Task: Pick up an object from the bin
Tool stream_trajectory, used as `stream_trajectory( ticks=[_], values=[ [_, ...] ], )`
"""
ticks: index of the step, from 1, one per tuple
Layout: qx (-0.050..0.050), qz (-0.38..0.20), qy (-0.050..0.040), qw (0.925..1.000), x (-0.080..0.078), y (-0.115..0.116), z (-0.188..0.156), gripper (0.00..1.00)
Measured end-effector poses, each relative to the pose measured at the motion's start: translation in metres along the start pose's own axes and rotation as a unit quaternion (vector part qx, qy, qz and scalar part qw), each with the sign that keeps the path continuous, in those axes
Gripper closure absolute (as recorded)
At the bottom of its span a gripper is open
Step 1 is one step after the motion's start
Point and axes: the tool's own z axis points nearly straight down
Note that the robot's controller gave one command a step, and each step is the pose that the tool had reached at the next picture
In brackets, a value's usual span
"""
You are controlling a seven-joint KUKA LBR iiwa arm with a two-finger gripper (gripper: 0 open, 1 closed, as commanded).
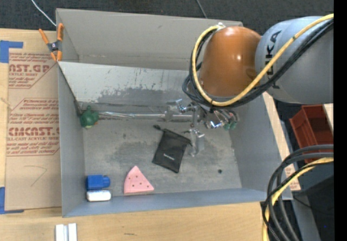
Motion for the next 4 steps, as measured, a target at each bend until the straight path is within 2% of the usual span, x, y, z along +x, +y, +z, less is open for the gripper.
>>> stream_trajectory(
  ticks=[1,2,3,4],
  values=[
    [-0.003,-0.139,0.0056,0.9903,0.015,0.013,0.058,0.00],
    [-0.001,-0.376,-0.0006,0.9265,0.002,0.014,0.093,0.00],
    [-0.005,-0.285,0.0034,0.9585,0.004,0.014,0.092,1.00],
    [-0.005,-0.285,0.0035,0.9586,0.004,0.014,0.092,1.00]
  ],
)
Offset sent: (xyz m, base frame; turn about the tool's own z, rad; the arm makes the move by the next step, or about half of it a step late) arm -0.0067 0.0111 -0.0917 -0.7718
